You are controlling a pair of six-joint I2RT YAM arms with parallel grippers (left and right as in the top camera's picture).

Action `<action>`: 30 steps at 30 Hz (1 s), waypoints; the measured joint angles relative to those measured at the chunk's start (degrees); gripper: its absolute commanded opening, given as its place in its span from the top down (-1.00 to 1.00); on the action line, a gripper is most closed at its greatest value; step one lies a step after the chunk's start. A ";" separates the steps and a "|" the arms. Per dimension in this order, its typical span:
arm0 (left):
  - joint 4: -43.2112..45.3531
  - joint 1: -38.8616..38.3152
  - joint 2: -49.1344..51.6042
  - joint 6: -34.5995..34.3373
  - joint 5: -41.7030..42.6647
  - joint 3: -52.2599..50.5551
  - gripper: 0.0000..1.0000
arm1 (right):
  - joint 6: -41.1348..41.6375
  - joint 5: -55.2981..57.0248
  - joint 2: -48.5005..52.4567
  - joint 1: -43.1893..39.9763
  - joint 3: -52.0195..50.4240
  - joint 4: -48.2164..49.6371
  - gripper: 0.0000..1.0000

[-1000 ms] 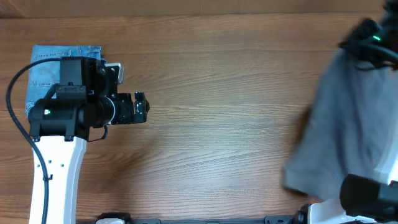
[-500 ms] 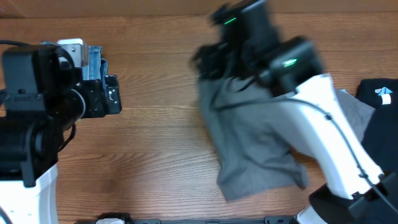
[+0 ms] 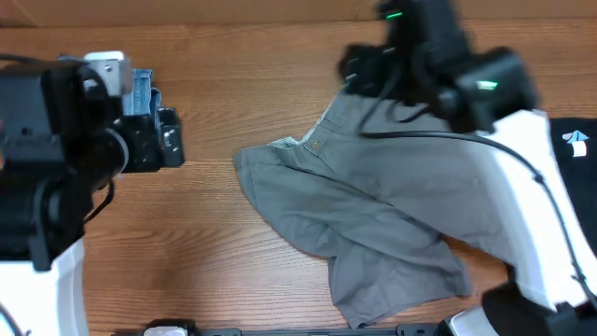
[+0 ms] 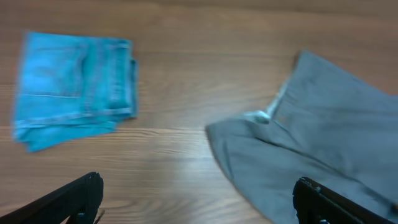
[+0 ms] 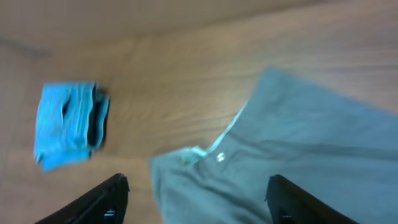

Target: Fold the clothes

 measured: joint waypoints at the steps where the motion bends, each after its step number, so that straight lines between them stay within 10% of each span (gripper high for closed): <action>1: -0.04 -0.63 1.01 0.00 0.70 -0.02 -1.00 | 0.02 0.24 -1.60 -1.18 0.00 -0.15 -0.60; 12: 7.65 -14.60 26.05 1.97 6.19 -0.61 -1.00 | 0.22 0.31 -13.07 -6.14 0.98 -3.48 -0.70; 30: 48.76 -23.80 55.98 10.49 11.15 -1.27 -0.70 | 0.20 0.33 -11.87 -6.21 0.98 -12.04 -0.69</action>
